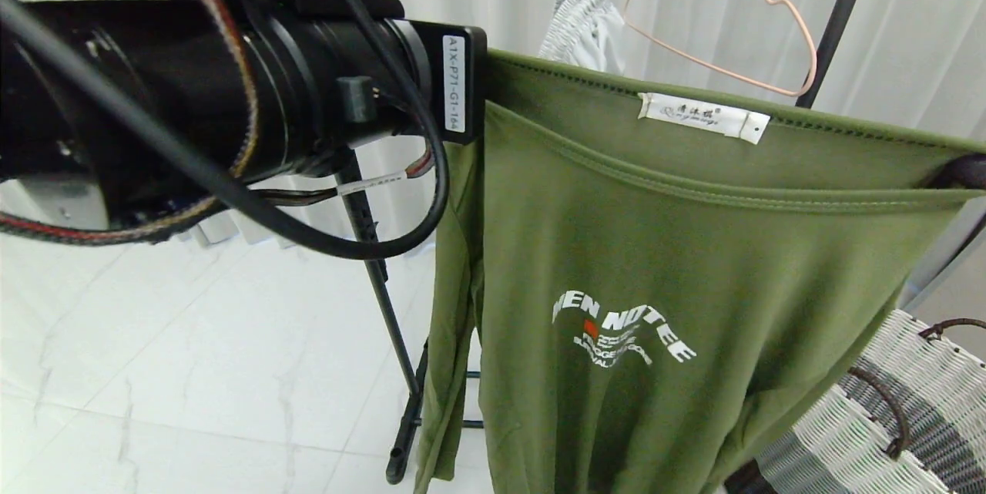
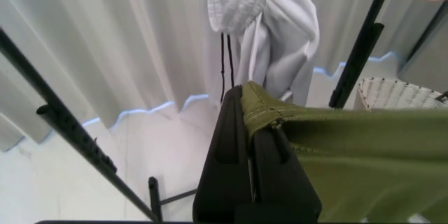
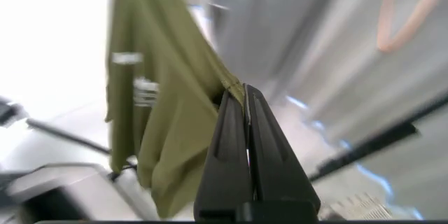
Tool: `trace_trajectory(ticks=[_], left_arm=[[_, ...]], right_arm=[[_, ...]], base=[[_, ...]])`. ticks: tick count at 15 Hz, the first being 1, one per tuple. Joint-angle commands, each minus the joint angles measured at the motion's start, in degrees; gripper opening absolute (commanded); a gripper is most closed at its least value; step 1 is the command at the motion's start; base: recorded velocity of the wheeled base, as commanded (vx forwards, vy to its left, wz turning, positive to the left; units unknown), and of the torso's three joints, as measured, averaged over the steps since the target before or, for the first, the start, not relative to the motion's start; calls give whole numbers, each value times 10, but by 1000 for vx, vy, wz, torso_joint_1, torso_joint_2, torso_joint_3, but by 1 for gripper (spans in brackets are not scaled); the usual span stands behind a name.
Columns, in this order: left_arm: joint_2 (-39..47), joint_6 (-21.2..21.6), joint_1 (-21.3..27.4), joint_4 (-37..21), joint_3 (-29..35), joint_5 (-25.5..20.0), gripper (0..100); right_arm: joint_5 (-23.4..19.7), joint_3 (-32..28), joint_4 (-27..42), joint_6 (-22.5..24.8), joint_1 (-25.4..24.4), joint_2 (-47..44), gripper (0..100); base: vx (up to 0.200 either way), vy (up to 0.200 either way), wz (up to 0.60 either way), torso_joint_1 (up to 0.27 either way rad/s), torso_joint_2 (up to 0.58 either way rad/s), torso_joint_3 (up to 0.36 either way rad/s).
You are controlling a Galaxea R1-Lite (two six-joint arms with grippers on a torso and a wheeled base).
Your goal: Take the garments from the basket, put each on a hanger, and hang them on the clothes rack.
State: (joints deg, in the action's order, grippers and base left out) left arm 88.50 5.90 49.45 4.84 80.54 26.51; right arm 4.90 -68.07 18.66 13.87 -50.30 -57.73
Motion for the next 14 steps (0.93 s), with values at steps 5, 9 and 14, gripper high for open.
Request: trace_trajectory(ticks=[5, 9, 14], left_arm=[[41, 1, -2, 0, 30, 0, 0], [0, -3, -1, -23, 12, -1, 0], [-112, -5, 26, -96, -80, -9, 0]], right_arm=[[0, 3, 25, -1, -103, 4, 0], [27, 1, 20, -2, -65, 1, 0], [26, 0, -117, -21, 24, -77, 0]], base=[[0, 0, 0, 0, 0, 0], [0, 0, 0, 0, 0, 0], [0, 0, 0, 0, 0, 0]])
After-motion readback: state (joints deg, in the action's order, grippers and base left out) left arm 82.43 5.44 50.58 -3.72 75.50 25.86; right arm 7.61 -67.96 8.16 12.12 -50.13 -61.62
